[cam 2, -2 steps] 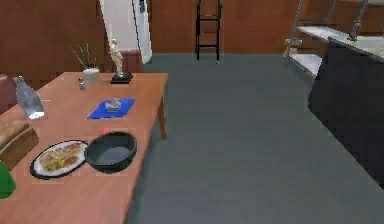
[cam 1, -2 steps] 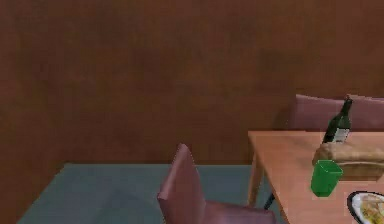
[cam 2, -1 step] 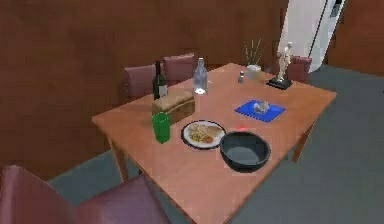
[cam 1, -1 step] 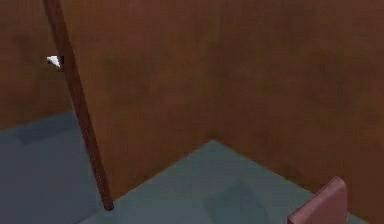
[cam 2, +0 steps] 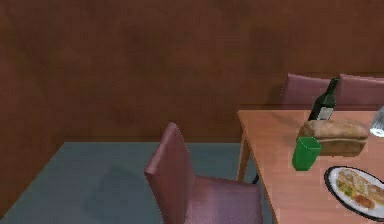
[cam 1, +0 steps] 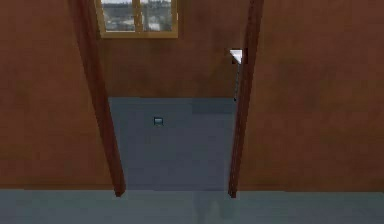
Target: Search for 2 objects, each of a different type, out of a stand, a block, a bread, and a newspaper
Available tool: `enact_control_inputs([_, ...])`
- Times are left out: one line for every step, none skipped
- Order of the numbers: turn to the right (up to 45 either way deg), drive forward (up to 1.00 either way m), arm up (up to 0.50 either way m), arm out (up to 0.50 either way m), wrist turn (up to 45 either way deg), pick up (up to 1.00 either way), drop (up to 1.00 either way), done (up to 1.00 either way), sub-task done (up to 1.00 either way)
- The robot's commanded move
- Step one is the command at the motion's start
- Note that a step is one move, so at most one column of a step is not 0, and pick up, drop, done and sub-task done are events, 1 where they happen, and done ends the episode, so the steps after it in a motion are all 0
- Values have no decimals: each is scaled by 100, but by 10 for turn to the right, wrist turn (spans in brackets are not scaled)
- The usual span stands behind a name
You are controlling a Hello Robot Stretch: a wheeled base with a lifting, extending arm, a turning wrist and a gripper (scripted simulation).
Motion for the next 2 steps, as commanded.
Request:
enact_control_inputs([-60,0,0,0,0,0,0,0,0])
enact_control_inputs([0,100,0,0,0,0,0,0,0])
